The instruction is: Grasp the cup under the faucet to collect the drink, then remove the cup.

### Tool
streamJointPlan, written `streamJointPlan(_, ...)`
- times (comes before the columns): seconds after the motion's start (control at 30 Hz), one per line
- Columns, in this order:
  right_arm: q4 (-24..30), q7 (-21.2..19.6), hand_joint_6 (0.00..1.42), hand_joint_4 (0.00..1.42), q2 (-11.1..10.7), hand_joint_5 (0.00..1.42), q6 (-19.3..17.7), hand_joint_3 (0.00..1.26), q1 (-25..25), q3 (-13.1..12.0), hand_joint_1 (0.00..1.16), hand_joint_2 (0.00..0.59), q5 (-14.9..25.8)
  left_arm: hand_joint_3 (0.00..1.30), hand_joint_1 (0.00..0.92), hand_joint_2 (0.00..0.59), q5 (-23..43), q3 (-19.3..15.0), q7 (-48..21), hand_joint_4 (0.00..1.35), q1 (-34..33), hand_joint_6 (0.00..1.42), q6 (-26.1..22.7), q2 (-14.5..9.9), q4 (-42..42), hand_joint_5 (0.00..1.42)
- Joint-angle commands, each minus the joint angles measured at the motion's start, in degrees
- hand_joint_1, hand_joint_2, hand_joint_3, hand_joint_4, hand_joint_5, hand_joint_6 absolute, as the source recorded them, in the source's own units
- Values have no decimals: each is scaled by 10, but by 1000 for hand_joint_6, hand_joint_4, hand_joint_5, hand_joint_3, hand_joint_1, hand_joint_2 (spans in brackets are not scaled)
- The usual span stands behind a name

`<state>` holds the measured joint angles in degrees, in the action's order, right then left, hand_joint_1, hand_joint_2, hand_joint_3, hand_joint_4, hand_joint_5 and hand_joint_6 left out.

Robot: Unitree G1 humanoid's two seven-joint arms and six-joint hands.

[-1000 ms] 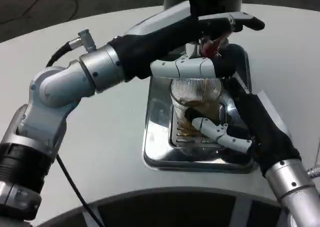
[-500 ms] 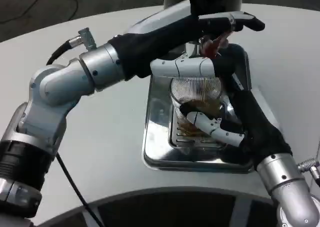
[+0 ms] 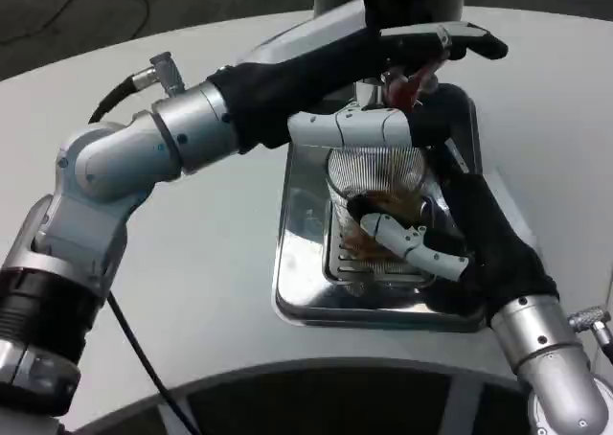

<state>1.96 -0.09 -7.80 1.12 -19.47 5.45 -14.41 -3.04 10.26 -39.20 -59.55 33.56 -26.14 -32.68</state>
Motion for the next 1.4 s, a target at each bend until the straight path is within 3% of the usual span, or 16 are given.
streamJointPlan(0.03, -15, -10, 1, 0, 5, 61, -16, 17, -6, 0, 670, 231, -1, 197, 0, 45, -23, 12, -16, 77, 2, 77, -5, -6, -11, 109)
streamJointPlan(0.8, -64, -20, 1, 1, 10, 65, -27, 0, -26, -7, 679, 235, 7, 203, 0, 44, -24, 13, -20, 91, -7, 77, 3, -6, -27, 120)
streamJointPlan(1.4, -124, -30, 59, 46, 32, 132, -75, 0, -49, -7, 726, 213, 27, 218, 0, 48, -29, 16, -24, 127, -11, 77, 3, -9, -35, 132)
